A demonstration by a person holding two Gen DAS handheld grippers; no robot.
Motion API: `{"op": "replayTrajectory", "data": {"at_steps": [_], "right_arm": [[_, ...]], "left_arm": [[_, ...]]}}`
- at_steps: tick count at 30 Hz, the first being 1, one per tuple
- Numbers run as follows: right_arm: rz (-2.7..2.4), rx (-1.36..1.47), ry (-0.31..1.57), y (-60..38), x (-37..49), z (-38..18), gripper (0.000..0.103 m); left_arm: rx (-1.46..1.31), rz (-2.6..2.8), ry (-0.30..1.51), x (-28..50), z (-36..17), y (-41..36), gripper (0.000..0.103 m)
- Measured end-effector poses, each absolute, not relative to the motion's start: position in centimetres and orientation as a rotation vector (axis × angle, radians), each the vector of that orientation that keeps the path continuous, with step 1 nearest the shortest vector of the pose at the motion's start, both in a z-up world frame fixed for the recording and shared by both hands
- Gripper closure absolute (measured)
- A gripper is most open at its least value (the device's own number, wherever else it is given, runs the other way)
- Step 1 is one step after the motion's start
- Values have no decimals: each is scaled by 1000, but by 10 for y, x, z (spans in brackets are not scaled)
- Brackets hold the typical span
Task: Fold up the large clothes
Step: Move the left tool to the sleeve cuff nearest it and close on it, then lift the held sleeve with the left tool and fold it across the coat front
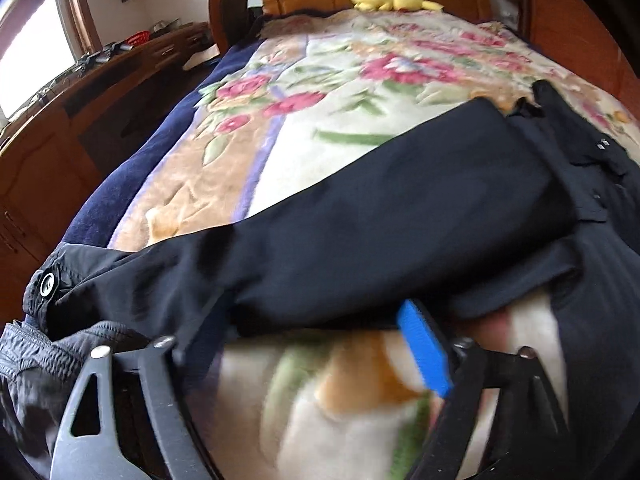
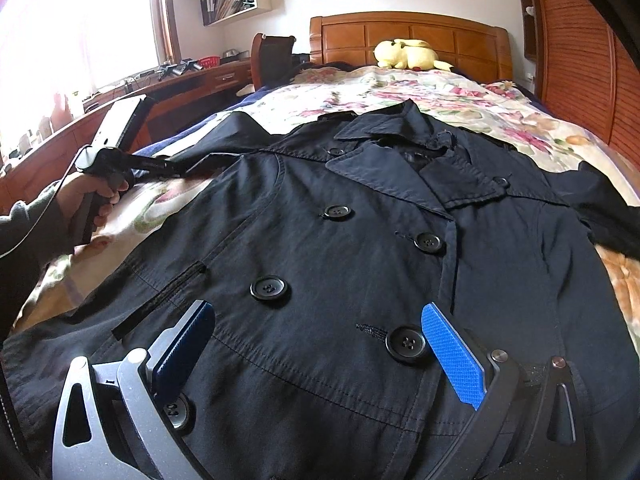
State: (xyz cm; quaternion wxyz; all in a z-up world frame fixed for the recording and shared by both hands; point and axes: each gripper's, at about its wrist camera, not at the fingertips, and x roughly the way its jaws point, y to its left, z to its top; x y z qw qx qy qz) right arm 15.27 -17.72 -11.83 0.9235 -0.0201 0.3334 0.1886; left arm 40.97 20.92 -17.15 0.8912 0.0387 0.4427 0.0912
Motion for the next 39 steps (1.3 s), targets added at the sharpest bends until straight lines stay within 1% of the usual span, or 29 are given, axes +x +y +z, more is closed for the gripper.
{"op": "replayTrajectory", "data": {"at_steps": [2,4,5,6,7,10,14,19,23,25,26,29,31,39], "right_arm": [[391,-38,681,-178,153,-118,0],[392,-33,680,-178,153,-118,0],[393,-29,679,-179,153,-118,0],[393,-25,679,-179,152,-118,0],[394,-22,678,-180,152,-118,0],[396,-13,677,-180,152,-119,0],[398,-7,675,-179,152,-120,0],[399,-1,677,-178,152,-120,0],[397,0,678,-177,153,-120,0],[395,0,679,-177,154,-121,0],[395,1,680,-177,153,-120,0],[393,0,684,-176,154,-121,0],[394,-1,687,-176,154,-121,0],[391,8,694,-178,154,-122,0]], "left_arm": [[74,194,918,416,-172,216,37],[86,197,928,421,-173,219,62],[87,198,938,423,-173,220,68],[83,190,945,425,-173,221,80],[89,187,956,427,-173,221,86],[116,179,948,426,-160,212,96],[117,132,870,413,-122,189,97],[137,-5,787,386,-65,131,97],[161,-70,764,367,-39,88,97],[151,-85,779,359,-35,75,90],[151,-89,787,356,-36,71,89],[150,-100,811,341,-45,61,80],[123,-114,825,326,-52,59,70],[61,-107,860,269,-79,59,68]]}}
